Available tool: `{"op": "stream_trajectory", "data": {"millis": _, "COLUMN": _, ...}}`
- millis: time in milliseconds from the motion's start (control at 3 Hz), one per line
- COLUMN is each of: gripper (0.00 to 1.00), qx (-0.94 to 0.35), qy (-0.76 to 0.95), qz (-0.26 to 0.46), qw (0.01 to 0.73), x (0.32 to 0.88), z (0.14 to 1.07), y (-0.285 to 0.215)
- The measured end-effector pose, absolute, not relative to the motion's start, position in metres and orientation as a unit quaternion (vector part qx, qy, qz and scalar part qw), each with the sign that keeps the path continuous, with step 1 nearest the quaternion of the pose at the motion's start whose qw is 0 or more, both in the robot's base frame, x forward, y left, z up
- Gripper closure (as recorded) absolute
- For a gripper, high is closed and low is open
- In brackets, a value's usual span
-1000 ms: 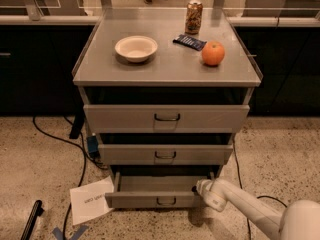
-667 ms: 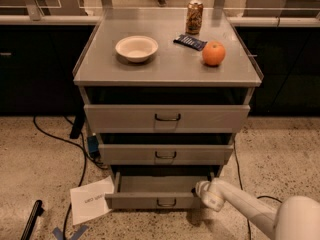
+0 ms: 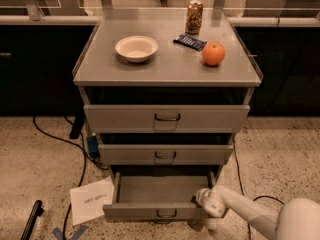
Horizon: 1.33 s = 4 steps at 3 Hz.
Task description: Open bottom drawer
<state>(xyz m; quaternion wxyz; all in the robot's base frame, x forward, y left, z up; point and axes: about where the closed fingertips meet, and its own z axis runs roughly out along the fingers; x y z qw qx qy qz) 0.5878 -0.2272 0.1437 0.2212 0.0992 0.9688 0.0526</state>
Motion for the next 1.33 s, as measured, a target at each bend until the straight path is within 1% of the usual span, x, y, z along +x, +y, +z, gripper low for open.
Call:
{"op": "stream_trajectory", "data": {"millis": 333, "gripper": 1.0, "qx": 0.111, "qy": 0.97, "qz": 0.063, "qw": 0.209, "x": 0.563, "z": 0.138, "y": -0.224}}
{"op": "stream_trajectory", "data": {"millis": 667, "gripper": 1.0, "qx": 0.111, "qy": 0.967, "qz": 0.069, "qw": 0.218, "x": 0.553, "z": 0.146, "y": -0.221}}
{"op": "stream_trajectory", "data": {"millis": 1000, "gripper": 1.0, "qx": 0.138, "qy": 0.953, "qz": 0.094, "qw": 0.251, "x": 0.539, "z": 0.166, "y": -0.211}}
{"op": "stream_trajectory", "data": {"millis": 1333, "gripper": 1.0, "qx": 0.174, "qy": 0.928, "qz": 0.128, "qw": 0.304, "x": 0.521, "z": 0.208, "y": -0.196}}
